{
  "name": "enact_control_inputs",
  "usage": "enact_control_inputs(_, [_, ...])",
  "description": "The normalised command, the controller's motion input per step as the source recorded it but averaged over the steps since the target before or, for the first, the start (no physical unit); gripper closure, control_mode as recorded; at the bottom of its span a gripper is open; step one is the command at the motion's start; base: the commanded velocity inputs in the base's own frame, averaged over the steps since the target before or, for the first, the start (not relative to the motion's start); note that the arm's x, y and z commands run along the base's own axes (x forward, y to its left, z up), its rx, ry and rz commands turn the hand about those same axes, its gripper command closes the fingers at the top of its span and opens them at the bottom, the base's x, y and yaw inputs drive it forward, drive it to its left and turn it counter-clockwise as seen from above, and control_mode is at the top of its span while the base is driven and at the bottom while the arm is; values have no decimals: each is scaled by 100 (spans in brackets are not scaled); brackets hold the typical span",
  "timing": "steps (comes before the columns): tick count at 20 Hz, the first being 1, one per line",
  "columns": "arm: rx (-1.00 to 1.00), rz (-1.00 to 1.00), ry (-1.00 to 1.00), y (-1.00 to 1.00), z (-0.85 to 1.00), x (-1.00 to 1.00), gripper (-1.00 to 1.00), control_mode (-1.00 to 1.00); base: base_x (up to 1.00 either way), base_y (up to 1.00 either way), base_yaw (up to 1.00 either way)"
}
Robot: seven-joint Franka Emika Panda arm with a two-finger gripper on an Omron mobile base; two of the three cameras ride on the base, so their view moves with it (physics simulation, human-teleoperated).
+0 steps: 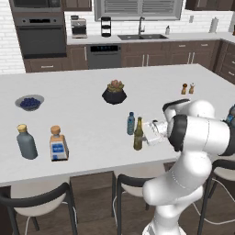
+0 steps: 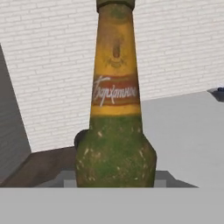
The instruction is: Move the plastic bottles in the middle to the plastics group, and the glass bottles in the middle to the glass group.
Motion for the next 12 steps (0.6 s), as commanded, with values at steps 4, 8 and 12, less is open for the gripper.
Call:
enact_control_inputs(4, [0, 12, 0, 91, 3, -14, 100, -100, 0, 0, 0])
enact_control_inputs(8, [0, 8, -2, 96, 0, 1, 100, -100, 0, 0, 0])
enact_control_inputs(12, [0, 2, 0, 91, 0, 13, 100, -100, 0, 0, 0])
